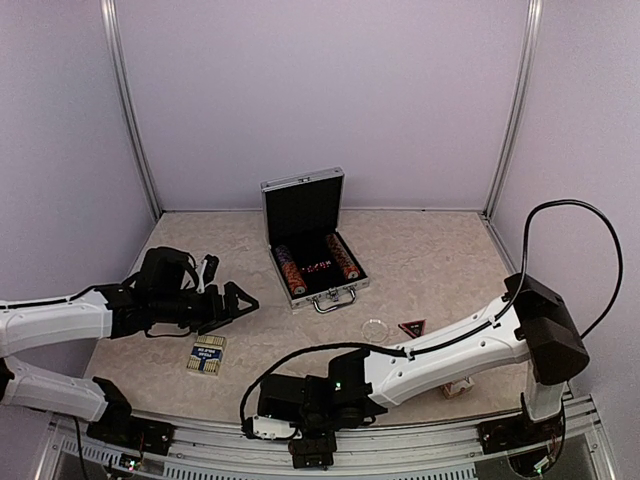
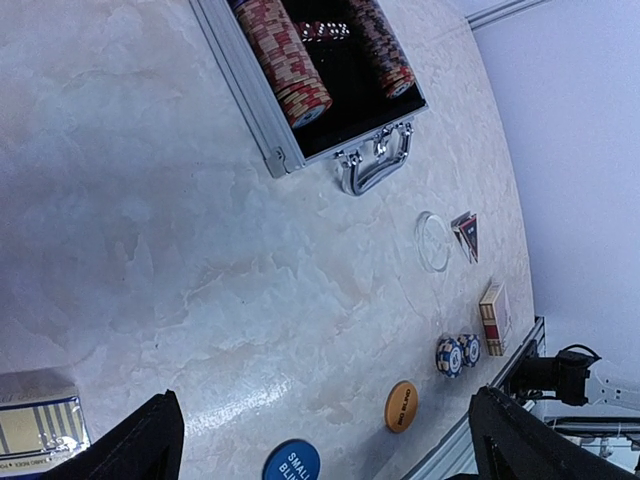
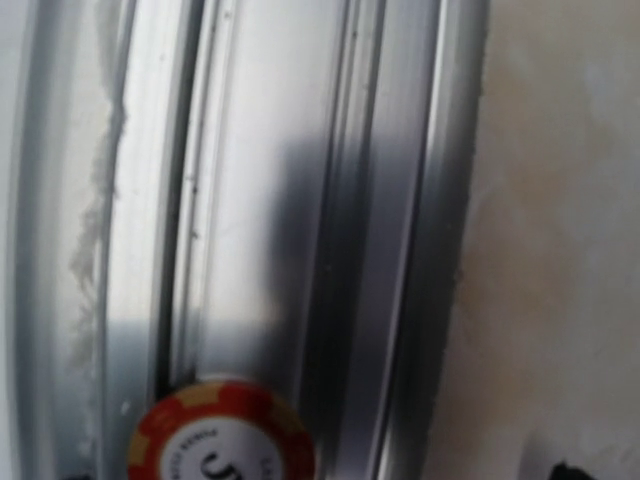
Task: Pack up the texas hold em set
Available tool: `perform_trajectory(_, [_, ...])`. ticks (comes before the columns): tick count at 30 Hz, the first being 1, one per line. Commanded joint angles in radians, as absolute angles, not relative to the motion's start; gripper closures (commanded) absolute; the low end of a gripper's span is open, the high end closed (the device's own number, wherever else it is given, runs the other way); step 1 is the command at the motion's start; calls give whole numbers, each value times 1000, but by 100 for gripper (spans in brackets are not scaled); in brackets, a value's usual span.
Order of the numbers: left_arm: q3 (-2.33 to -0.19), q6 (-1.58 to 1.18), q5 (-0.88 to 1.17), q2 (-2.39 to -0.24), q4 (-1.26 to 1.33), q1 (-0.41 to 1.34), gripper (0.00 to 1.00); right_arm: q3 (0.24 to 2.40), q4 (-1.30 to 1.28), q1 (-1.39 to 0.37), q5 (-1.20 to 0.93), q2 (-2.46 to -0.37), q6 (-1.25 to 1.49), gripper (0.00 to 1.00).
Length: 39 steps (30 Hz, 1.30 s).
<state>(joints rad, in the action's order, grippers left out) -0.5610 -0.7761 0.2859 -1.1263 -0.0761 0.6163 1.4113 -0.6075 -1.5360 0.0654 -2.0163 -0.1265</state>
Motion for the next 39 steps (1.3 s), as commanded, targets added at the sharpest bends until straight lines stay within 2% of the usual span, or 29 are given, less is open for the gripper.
perform_trajectory(1, [-542, -762, 277, -1117, -73, 623, 1, 1443, -604, -1541, 73, -2046, -143, 0])
perform_trajectory(15, [-537, -766, 279, -1118, -62, 626, 1, 1442, -610, -1542, 131, -2083, -142, 0])
perform_trajectory(19, [-534, -768, 279, -1118, -59, 626, 1, 1433, -604, -1535, 180, -2080, -129, 3])
perform_trajectory(27, [-534, -773, 277, -1114, -58, 634, 1, 1402, -546, -1455, 194, -2041, -99, 7])
perform_trajectory(39, [-527, -774, 275, -1100, -63, 638, 1, 1395, -542, -1374, 265, -2061, -78, 7])
